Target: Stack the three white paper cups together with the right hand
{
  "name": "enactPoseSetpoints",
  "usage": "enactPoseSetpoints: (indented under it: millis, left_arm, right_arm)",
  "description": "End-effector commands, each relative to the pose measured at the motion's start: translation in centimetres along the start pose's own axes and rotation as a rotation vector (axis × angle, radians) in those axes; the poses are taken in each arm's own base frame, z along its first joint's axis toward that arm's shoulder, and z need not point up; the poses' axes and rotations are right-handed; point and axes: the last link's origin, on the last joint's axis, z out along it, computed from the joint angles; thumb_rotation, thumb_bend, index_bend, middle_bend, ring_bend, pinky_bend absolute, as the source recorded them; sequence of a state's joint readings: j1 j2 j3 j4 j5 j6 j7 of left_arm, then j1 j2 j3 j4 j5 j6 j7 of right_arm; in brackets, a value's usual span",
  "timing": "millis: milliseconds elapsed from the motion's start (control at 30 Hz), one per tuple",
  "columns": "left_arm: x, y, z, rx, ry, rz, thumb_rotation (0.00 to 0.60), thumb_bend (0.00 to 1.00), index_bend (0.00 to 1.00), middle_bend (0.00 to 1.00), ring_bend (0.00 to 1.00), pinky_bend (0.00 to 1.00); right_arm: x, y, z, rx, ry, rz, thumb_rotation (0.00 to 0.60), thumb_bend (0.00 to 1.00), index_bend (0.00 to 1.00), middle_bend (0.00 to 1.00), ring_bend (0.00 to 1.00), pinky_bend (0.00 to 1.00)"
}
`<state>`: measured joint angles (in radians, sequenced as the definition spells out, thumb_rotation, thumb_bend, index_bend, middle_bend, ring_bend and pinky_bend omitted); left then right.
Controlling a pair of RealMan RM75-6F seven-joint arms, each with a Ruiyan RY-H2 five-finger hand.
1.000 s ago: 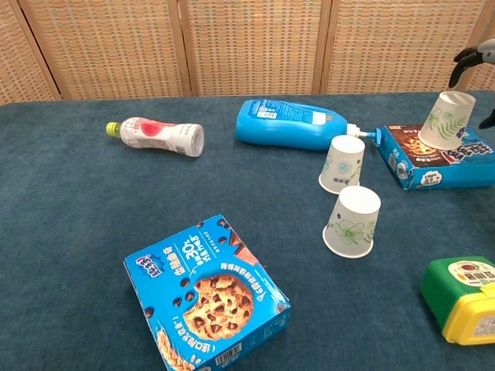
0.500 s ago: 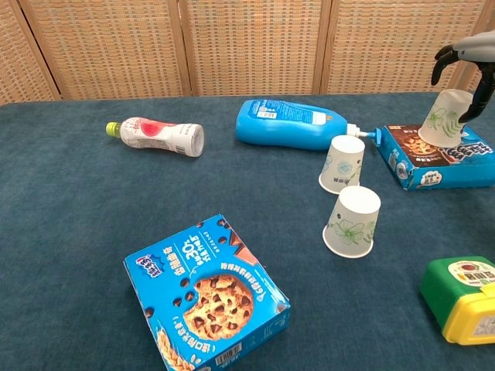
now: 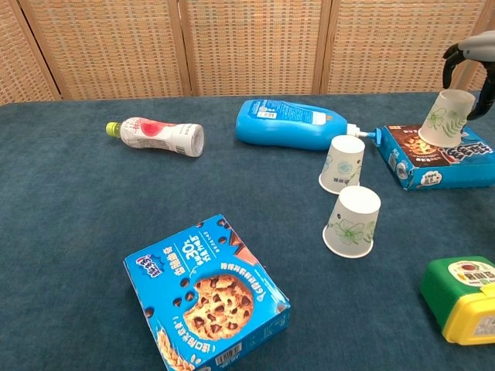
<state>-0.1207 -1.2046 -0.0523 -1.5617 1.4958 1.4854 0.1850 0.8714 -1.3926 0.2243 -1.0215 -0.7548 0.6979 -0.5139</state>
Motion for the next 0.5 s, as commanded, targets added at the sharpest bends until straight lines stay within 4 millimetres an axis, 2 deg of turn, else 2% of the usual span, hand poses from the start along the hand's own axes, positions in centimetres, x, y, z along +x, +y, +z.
enactPoseSetpoints:
  millis: [33, 133, 300, 500]
  left_arm:
    - [-0.06, 0.08, 0.01, -0.005, -0.004, 0.0, 0.6, 0.29, 0.0, 0.0, 0.0, 0.0]
    - [-0.12, 0.24, -0.03, -0.012, -0.008, 0.001, 0.6, 0.29, 0.0, 0.0, 0.0, 0.0]
    - [-0.08, 0.27, -0.03, -0.011, -0.006, -0.002, 0.6, 0.29, 0.0, 0.0, 0.0, 0.0]
    - [-0.18, 0.33, -0.04, -0.014, -0.009, -0.003, 0.6, 0.29, 0.0, 0.0, 0.0, 0.0]
  right_arm:
    - [-0.17, 0.1, 0.0, -0.004, -0.003, 0.0, 0.6, 0.18, 0.38, 0.13, 0.0, 0.12]
    - [-0.41, 0.01, -0.05, -0.003, -0.004, 0.008, 0.6, 0.19, 0.4, 0.14, 0.0, 0.12]
    - [-0.6, -0.31, -0.1, 0.007, 0.005, 0.012, 0.6, 0.19, 0.48, 0.18, 0.01, 0.14]
    - [-0.27, -0.84, -0.22, 0.027, 0.035, 0.01, 0.6, 0.2, 0.5, 0.19, 0.02, 0.16]
